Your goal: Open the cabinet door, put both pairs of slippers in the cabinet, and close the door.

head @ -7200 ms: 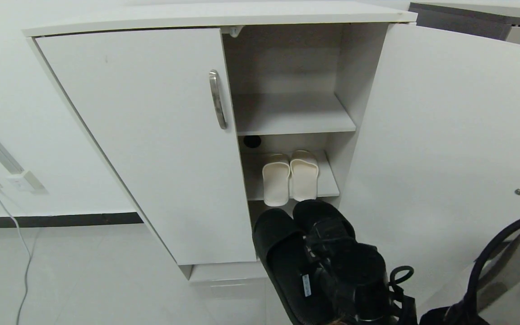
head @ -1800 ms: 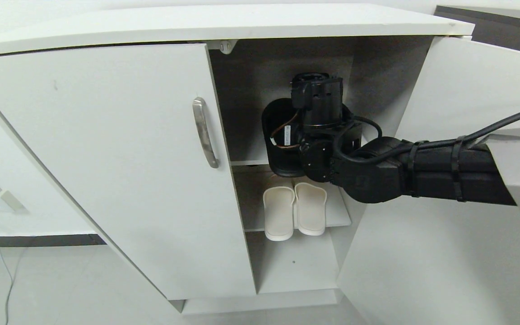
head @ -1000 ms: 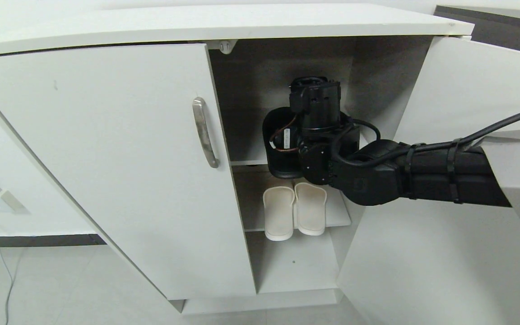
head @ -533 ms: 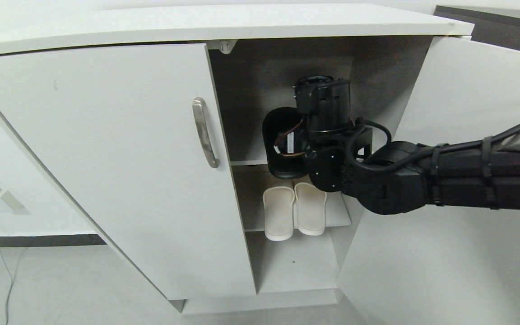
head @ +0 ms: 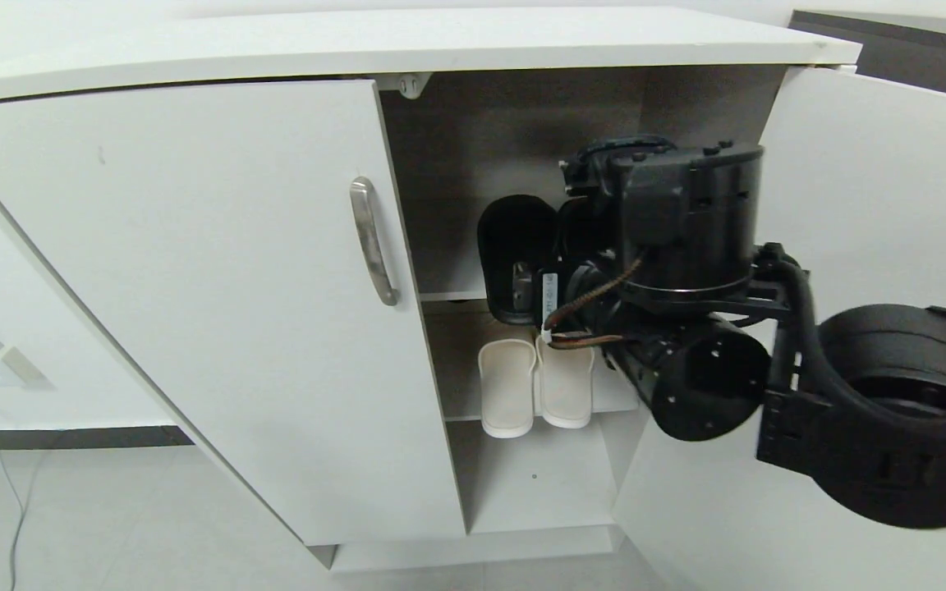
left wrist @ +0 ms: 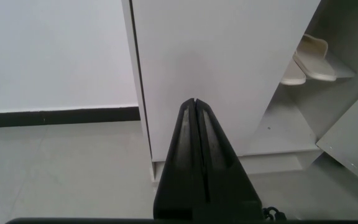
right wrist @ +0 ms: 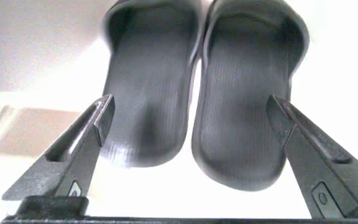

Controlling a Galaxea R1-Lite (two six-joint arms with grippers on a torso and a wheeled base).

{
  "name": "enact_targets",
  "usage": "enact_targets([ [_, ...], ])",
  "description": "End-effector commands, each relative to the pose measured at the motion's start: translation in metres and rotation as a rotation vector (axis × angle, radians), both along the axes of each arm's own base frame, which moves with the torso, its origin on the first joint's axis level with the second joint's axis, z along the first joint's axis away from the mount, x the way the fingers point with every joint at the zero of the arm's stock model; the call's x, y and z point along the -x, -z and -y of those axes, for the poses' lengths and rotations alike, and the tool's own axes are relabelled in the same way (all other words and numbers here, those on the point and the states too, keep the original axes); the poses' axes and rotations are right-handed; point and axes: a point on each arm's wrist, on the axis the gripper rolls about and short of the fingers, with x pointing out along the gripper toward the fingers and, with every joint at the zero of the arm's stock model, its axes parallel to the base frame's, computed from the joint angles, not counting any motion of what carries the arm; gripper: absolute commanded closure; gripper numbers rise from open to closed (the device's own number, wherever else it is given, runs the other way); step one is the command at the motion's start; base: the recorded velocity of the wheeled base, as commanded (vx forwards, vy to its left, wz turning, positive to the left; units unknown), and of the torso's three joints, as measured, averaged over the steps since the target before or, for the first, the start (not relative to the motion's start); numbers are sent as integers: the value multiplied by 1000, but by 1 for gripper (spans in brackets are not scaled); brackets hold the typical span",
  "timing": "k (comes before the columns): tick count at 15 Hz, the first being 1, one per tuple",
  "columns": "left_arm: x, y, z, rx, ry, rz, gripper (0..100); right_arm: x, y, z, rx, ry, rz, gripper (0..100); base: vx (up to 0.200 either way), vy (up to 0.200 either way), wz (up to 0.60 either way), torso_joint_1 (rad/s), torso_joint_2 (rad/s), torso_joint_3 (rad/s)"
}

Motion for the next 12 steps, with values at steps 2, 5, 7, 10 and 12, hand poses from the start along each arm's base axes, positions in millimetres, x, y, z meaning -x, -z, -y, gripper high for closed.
enact_targets([
  [2,0,0,0,0,-1,-1,100,36,-8,23,-15,-102,2,0,0,0,0,0,0,0],
  [5,0,0,0,-3,1,-1,100,54,7,37,-9,-212,-17,100,0,0,0,0,0,0],
  [7,0,0,0,-5,4,-1,100,64,19,49,-2,-295,-25,100,0,0,0,0,0,0],
  [10,0,0,0,-6,4,-1,100,74,29,58,19,-324,-35,100,0,0,0,0,0,0],
  [12,0,0,0,-6,4,-1,100,73,34,55,31,-336,-48,100,0,0,0,0,0,0],
])
